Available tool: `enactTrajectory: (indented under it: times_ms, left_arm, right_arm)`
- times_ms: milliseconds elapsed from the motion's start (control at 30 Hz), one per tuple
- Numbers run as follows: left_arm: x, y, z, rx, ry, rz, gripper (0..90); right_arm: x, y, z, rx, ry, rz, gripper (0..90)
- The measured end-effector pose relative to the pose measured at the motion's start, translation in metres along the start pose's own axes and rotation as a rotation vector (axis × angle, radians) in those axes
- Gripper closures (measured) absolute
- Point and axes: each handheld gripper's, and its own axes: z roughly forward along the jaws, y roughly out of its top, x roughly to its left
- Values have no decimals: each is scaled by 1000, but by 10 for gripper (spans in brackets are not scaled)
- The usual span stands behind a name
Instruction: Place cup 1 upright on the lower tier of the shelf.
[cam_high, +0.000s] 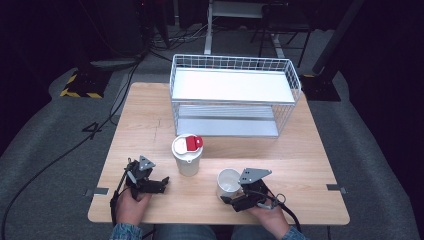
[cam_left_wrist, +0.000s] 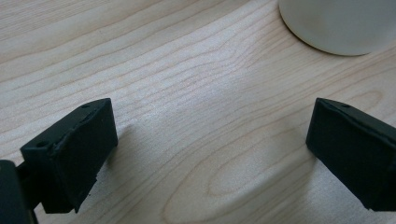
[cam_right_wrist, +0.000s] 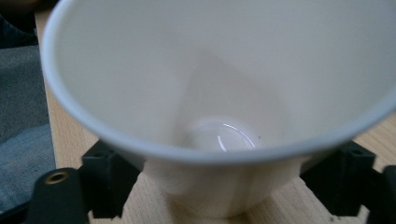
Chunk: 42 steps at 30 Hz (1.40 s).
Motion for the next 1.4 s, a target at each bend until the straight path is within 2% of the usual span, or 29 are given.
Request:
enactTrajectory:
  times_ms: [700,867,1033,1400]
  left_arm:
    - [0,0,0,0,0,0,25]
    - [0,0,0,0,0,0,25]
    - [0,0,0,0,0,0,25]
    - [0,0,0,0,0,0,25]
  right_arm:
    - [1,1,-2,4,-22,-14,231]
    - [-2,3,-5,-9,-24,-11,232]
    - [-7,9,-10,-21,-36,-11,232]
    - [-19,34,-22,-56,-72,-17,231]
